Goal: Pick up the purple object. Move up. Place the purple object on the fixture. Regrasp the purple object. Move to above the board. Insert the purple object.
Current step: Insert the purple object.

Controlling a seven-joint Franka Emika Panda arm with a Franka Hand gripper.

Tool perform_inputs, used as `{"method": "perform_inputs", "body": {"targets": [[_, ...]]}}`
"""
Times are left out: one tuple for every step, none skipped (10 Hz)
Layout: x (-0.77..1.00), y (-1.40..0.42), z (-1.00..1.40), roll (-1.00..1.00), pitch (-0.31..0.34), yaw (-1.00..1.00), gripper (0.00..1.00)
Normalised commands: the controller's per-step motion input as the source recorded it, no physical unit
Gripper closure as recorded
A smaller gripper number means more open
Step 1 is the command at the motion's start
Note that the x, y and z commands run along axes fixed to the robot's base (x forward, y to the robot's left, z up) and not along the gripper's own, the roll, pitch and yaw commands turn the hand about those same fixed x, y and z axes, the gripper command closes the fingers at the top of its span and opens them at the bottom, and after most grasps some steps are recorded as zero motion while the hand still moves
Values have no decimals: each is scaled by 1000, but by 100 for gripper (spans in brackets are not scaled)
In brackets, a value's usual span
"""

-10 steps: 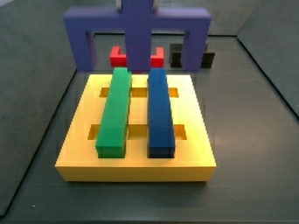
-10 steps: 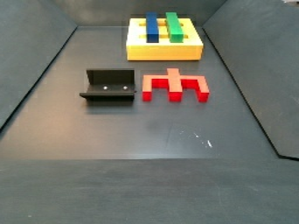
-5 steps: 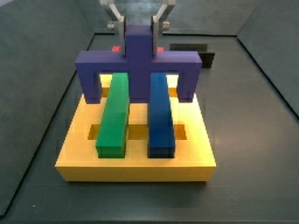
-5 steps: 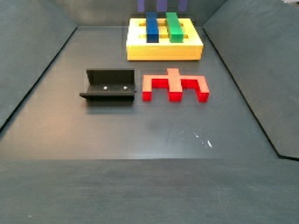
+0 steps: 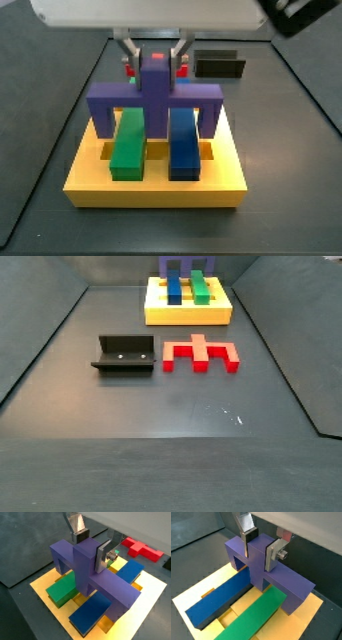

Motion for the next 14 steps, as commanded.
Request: {"method": "perform_inputs", "body": {"targets": [[-66,-89,-283,0,-41,-60,100],[-14,-211,-214,43,-14,-54,100],[-54,-257,-251,117,-26,-23,100],[0,-111,-289,196,0,0,100],[74,0,-257,240,0,11,100],[94,0,-194,240,0,9,100],[3,-14,-151,207,0,0,100],[0,-189,-114,144,0,-74,100],[0,-246,-111,61,0,-154,100],[9,-271,-149,0,-3,-157,100],[109,-71,-257,21,0,-89,100],[197,9,-309,97,10,0,100],[237,140,-317,124,39,0,100],[160,200,-200,107,47,0,100]]}}
